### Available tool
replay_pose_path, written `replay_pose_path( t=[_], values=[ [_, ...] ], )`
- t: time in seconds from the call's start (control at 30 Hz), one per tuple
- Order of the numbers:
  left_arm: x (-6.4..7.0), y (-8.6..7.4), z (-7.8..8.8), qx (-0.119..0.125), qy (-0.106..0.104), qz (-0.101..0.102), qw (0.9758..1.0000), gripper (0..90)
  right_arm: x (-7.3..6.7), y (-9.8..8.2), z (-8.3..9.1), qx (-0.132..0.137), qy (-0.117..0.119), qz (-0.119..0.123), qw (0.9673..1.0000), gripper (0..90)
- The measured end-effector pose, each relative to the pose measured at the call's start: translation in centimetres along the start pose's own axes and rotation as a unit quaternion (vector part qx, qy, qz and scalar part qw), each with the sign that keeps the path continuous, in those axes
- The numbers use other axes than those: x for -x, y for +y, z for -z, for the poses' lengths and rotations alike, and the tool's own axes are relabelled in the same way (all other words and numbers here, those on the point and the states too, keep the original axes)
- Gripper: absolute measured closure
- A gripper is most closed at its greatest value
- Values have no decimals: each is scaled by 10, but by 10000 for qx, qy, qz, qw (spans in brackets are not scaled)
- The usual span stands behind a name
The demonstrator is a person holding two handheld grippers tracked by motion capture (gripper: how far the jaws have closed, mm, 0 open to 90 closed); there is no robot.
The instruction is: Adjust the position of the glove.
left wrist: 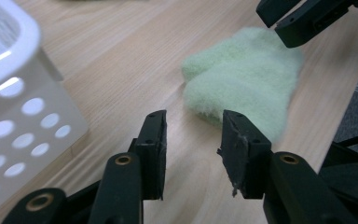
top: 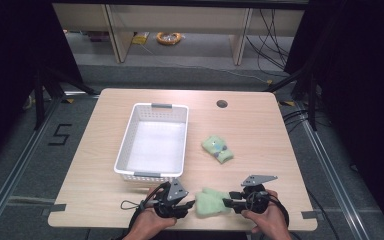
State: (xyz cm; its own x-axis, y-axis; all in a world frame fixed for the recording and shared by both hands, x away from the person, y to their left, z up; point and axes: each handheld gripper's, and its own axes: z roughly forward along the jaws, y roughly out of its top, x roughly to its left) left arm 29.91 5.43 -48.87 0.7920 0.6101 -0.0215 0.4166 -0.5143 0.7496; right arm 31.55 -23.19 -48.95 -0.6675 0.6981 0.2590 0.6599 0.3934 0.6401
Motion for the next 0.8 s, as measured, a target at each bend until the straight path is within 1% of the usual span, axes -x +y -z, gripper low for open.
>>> replay_pose_path(
  t=[0.03,0.07,0.1,0.13,0.17,0.2,0.23,0.27,0.3,0.33,0.37,0.4,0.43,0.47,0.5,0.53,0.57,0.6,0.63,0.67,0.7,0.73,0.77,0.8],
  values=[
    [1,-1,3,27,-27,59,10000,595,0,1,2,16,-47,6,10000,553],
    [4,-3,7,102,-86,149,9998,577,1,3,4,89,-77,37,9999,519],
    [4,-3,7,102,-86,149,9998,570,1,3,4,89,-77,37,9999,519],
    [7,-4,9,104,-156,251,9995,553,3,8,6,274,-127,185,9994,508],
    [7,-5,10,52,-147,195,9997,553,3,8,6,274,-127,185,9994,508],
    [7,-6,11,45,-180,195,9996,533,3,10,6,295,-141,271,9991,501],
    [6,-7,11,21,-177,244,9995,505,4,15,6,373,-218,476,9979,500],
    [8,-8,11,25,-238,393,9989,462,5,18,7,352,-258,532,9976,501],
    [6,-9,11,3,-201,358,9992,462,8,22,6,391,-324,669,9965,501],
    [7,-10,12,-7,-244,508,9984,443,10,26,5,358,-359,724,9961,501],
    [7,-11,11,22,-214,520,9984,424,13,30,4,376,-383,718,9960,501],
    [6,-12,12,-36,-225,572,9981,409,16,34,3,395,-397,756,9956,501],
    [4,-13,13,-59,-249,543,9982,396,17,37,2,362,-389,728,9959,501],
    [4,-14,14,-30,-298,619,9976,384,20,41,1,351,-398,752,9958,502],
    [3,-14,15,-23,-279,639,9976,369,23,46,-1,369,-430,748,9956,502],
    [3,-15,16,2,-233,703,9973,361,24,48,-3,383,-439,731,9956,502],
    [3,-16,17,13,-268,773,9967,354,28,53,-6,361,-514,791,9949,502],
    [2,-17,18,9,-253,773,9967,346,31,59,-10,410,-614,789,9941,504],
    [1,-18,19,42,-230,768,9968,346,31,59,-10,410,-614,789,9941,504],
    [0,-19,20,8,-242,792,9966,342,34,63,-9,295,-614,817,9943,509],
    [-1,-21,21,32,-252,810,9964,339,36,66,-13,414,-639,847,9935,509],
    [-3,-22,23,27,-229,812,9964,338,39,70,-14,384,-676,847,9934,509],
    [-3,-23,23,68,-223,931,9954,334,42,74,-15,328,-689,795,9939,510],
    [-4,-24,24,85,-225,949,9952,332,45,78,-16,231,-720,859,9934,510]
  ],
)
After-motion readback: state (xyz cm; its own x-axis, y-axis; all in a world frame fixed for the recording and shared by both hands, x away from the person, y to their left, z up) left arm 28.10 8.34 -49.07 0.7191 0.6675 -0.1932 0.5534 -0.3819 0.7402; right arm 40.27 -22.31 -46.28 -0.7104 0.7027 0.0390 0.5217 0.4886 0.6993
